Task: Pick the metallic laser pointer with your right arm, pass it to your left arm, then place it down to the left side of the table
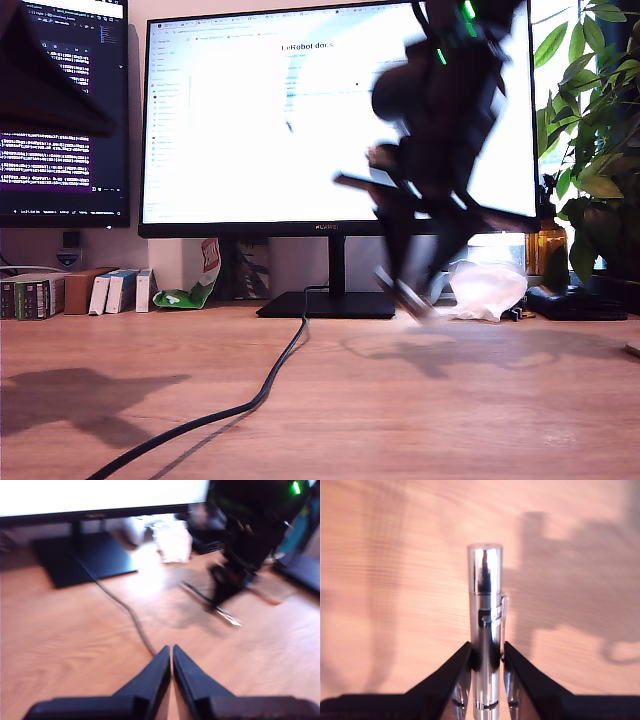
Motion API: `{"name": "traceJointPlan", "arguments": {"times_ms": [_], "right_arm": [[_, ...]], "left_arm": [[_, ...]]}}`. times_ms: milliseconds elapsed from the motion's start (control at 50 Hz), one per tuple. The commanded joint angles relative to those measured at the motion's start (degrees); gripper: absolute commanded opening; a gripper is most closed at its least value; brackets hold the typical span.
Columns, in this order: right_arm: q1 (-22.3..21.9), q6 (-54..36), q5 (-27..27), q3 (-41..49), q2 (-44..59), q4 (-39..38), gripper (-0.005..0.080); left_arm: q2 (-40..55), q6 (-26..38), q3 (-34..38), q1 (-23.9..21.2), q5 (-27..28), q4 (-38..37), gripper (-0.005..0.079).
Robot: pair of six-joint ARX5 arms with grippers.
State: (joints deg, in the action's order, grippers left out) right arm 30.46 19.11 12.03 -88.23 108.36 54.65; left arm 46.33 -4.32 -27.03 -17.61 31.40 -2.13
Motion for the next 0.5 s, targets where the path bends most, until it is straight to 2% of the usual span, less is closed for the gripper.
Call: {"name": "traceJointPlan", "arguments": {"times_ms": [0, 20, 180, 200, 380, 420, 480], "right_arm": [[1.4, -2.6, 1.6, -2.8, -3.2, 0.0, -0.0013], [1.7, -3.1, 2.2, -3.4, -3.6, 0.1, -0.0013], [3.7, -7.6, 5.7, -6.7, -5.9, 0.8, -0.0013], [3.9, -7.8, 6.0, -6.8, -6.3, 1.1, -0.0013], [5.3, -12.5, 7.4, -6.8, -9.3, 5.8, -0.0013], [5.5, -13.2, 7.5, -6.8, -10.1, 6.5, -0.0013], [6.2, -14.1, 7.8, -6.8, -11.2, 6.7, -0.0013]], "left_arm": [[0.2, -2.6, -0.1, -0.2, 1.2, 0.6, -0.0022], [0.2, -5.6, -0.1, -0.2, 1.5, 0.7, -0.0022], [1.7, -13.4, -0.1, 0.6, 7.2, 4.2, -0.0016], [2.1, -16.0, -0.1, 0.8, 8.1, 5.1, -0.0011], [6.8, -25.9, -0.1, 2.3, 15.8, 14.5, -0.0005], [8.1, -26.7, -0.1, 2.7, 17.6, 17.2, 0.0024], [10.1, -32.2, -0.1, 3.7, 20.2, 21.2, 0.0075]]}}
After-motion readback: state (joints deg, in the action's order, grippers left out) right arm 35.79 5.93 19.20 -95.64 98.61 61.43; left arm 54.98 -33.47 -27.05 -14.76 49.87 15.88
